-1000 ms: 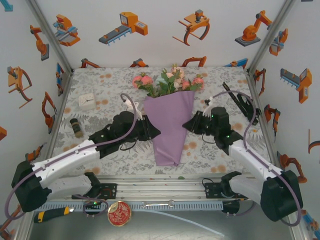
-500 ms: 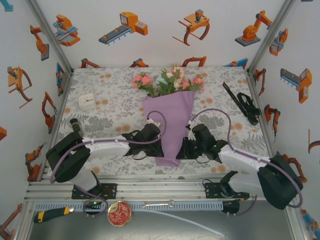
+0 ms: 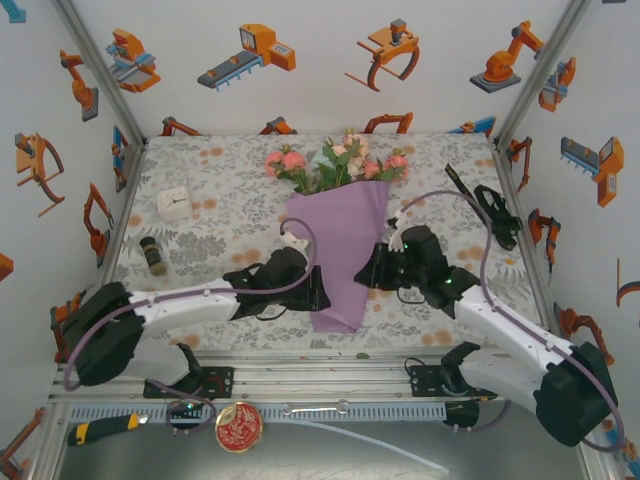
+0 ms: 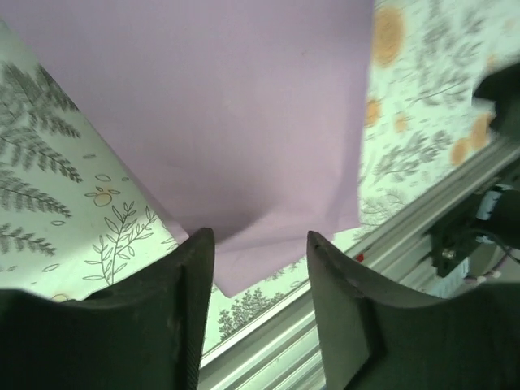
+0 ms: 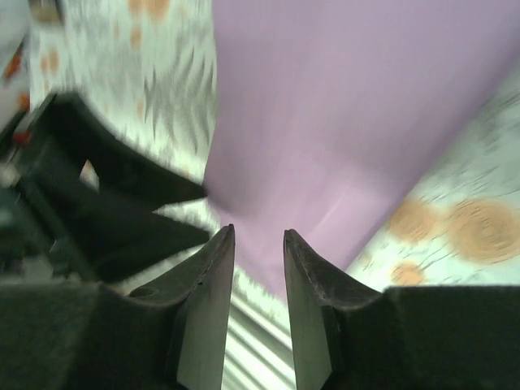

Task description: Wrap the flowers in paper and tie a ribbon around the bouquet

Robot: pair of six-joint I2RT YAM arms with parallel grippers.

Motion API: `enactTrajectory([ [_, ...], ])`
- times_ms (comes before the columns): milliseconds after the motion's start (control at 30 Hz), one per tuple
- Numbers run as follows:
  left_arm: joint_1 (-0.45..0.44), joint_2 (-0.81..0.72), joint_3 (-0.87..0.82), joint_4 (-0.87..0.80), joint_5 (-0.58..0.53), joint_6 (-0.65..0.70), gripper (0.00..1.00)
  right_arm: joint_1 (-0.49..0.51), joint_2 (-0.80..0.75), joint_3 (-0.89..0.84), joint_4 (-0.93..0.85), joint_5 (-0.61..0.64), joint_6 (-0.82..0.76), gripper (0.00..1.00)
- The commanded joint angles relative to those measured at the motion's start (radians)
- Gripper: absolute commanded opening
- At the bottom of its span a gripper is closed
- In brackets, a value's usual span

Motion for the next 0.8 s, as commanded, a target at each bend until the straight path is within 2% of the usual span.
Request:
enactTrajectory([
  [0,-0.004,-0.135,0.033,-0.082,-0.139,0.111,0.57,-0.026,-0.038,0.069,-0.077,0.282,-0.040,0.33],
  [100,0.001,-0.253,0.040,-0.132,-0.272,0.216,0.61,-0.050,-0.047,0.118,-0.093,0.471,-0.040,0.34],
  [167,0.012,-0.314,0.058,-0.159,-0.342,0.294,0.62,-0.095,-0.026,0.157,-0.094,0.496,-0.053,0.37],
  [333,0.036,-0.388,0.134,-0.223,-0.452,0.543,0.63,-0.240,0.114,0.295,-0.137,0.434,-0.142,0.48],
  [433,0.068,-0.388,0.199,-0.293,-0.518,0.592,0.65,-0.371,0.225,0.386,-0.154,0.352,-0.217,0.53],
  [533,0.109,-0.405,0.222,-0.308,-0.478,0.582,0.68,-0.503,0.392,0.538,-0.200,0.294,-0.297,0.55],
  [600,0.128,-0.434,0.197,-0.263,-0.403,0.560,0.74,-0.580,0.520,0.645,-0.202,0.225,-0.377,0.55],
  [667,0.139,-0.467,0.165,-0.199,-0.301,0.543,0.81,-0.628,0.674,0.769,-0.230,0.248,-0.424,0.56],
  [767,0.141,-0.501,0.128,-0.119,-0.164,0.524,0.94,-0.666,0.927,1.043,-0.375,0.313,-0.515,0.58],
])
